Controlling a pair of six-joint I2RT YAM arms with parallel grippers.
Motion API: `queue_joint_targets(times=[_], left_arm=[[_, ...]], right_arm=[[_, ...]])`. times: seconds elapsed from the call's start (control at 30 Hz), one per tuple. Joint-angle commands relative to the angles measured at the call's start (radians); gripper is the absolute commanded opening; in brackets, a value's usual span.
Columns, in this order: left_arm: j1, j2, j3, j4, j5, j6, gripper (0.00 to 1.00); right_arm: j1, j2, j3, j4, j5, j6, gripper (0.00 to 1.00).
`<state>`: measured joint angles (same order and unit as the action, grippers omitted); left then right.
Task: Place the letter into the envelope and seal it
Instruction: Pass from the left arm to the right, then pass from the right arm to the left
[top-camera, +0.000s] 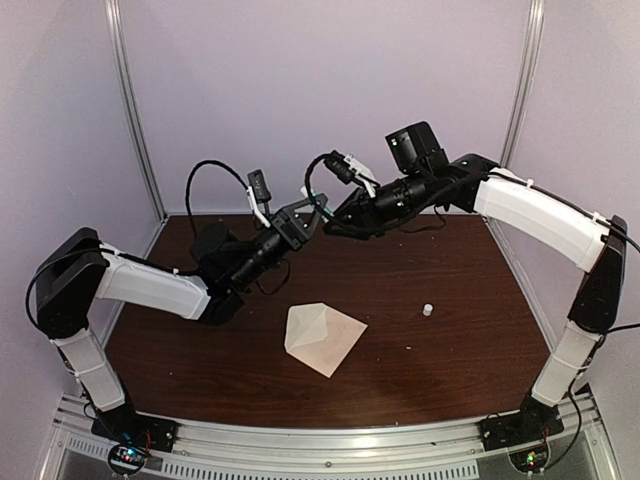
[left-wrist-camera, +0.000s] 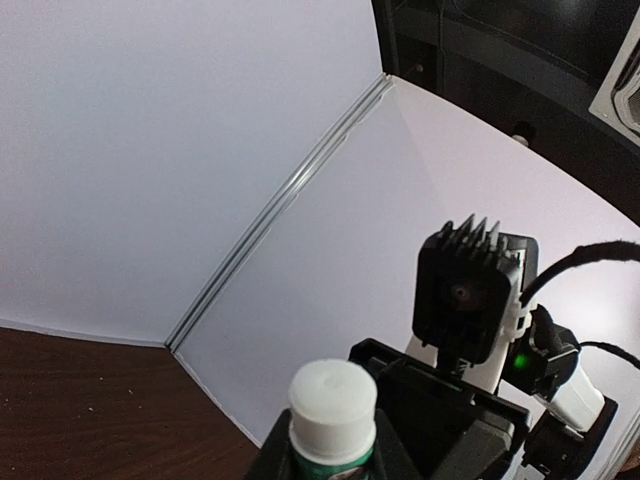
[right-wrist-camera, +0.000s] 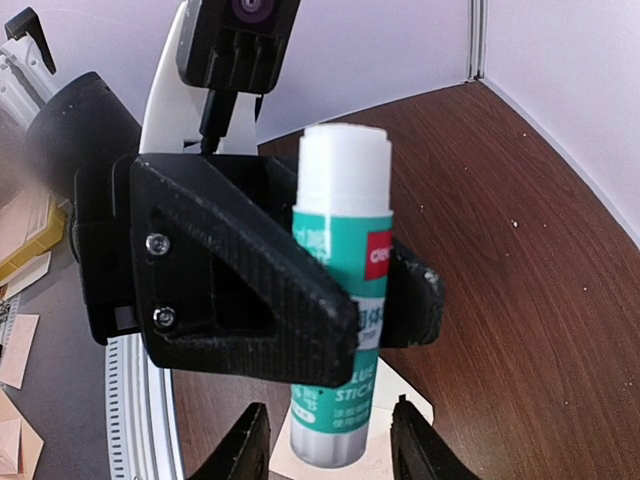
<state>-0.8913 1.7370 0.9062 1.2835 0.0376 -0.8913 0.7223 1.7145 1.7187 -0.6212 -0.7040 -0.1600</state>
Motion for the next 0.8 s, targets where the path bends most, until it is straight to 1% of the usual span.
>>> queue_joint_targets(times=[0.0,0.23,0.33,0.37,0.4,0.47,0.5,0.53,0.6,0.67,0.73,0.77], left_arm=[[0.002,0.007,-0.004,0.074,0.015,-0.021,0.00],[0.002,0.010,-0.006,0.072,0.023,-0.023,0.00],[0.002,0.013,-0.008,0.064,0.025,-0.020,0.00],[0.002,0.010,-0.012,0.058,0.021,-0.016,0.05],[0.002,0.002,-0.020,0.047,0.016,-0.009,0.16],[0.005,-0.028,-0.049,0.009,0.007,0.016,0.33],[0.008,-0.055,-0.069,-0.031,0.003,0.036,0.43],[0.014,-0.088,-0.095,-0.076,0.002,0.062,0.50],[0.017,-0.182,-0.147,-0.197,-0.013,0.151,0.54],[0.017,-0.289,-0.173,-0.385,-0.047,0.277,0.58],[0.014,-0.388,-0.166,-0.597,-0.082,0.472,0.58],[0.009,-0.429,-0.152,-0.736,-0.095,0.576,0.58]], right_arm=[[0.005,0.016,0.055,-0.016,0.020,-0.011,0.36],[0.008,0.020,0.062,-0.019,0.020,-0.016,0.23],[0.007,0.022,0.061,-0.021,0.022,-0.017,0.19],[0.006,0.022,0.061,-0.024,0.028,-0.019,0.19],[0.006,0.020,0.058,-0.027,0.032,-0.021,0.18],[0.001,0.015,0.048,-0.035,0.034,-0.030,0.17],[-0.005,0.010,0.038,-0.039,0.032,-0.035,0.17],[-0.011,0.001,0.026,-0.041,0.030,-0.040,0.17],[-0.030,-0.016,-0.011,-0.043,0.018,-0.051,0.17],[-0.051,-0.033,-0.051,-0.048,-0.007,-0.061,0.18],[-0.065,-0.046,-0.096,-0.061,-0.041,-0.073,0.18],[-0.069,-0.045,-0.109,-0.082,-0.069,-0.088,0.18]])
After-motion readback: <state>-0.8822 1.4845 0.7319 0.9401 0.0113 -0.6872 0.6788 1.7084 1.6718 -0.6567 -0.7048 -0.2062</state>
